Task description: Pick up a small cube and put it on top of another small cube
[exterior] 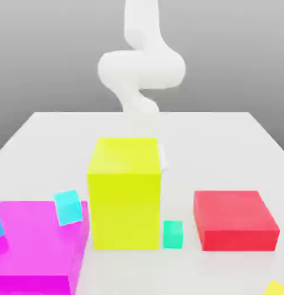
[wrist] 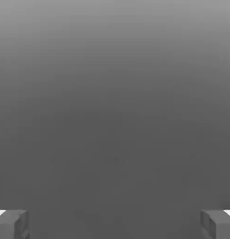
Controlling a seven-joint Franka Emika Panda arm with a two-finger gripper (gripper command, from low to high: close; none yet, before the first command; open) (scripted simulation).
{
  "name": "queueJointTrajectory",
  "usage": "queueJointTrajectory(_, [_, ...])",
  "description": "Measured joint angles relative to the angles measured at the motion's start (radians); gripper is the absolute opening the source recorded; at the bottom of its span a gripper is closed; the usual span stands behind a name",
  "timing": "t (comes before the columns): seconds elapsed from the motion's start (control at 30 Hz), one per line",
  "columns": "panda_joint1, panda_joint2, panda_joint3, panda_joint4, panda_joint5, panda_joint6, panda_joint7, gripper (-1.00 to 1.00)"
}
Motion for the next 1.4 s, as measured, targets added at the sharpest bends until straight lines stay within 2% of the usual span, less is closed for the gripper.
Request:
queueJointTrajectory(0.57, [0.147, 0.622, 0.073, 0.117, -0.002, 0.115, -0.212, 0.00])
queueJointTrajectory(1.03, [0.260, 1.134, 0.129, 0.214, -0.099, 0.207, -0.320, 0.00])
queueJointTrajectory(1.17, [0.286, 1.279, 0.117, 0.244, -0.130, 0.288, -0.316, 0.00])
queueJointTrajectory(1.2, [0.291, 1.313, 0.111, 0.251, -0.136, 0.313, -0.313, -1.00])
queueJointTrajectory(1.4, [0.293, 1.330, 0.108, 0.255, -0.137, 0.325, -0.312, -1.00])
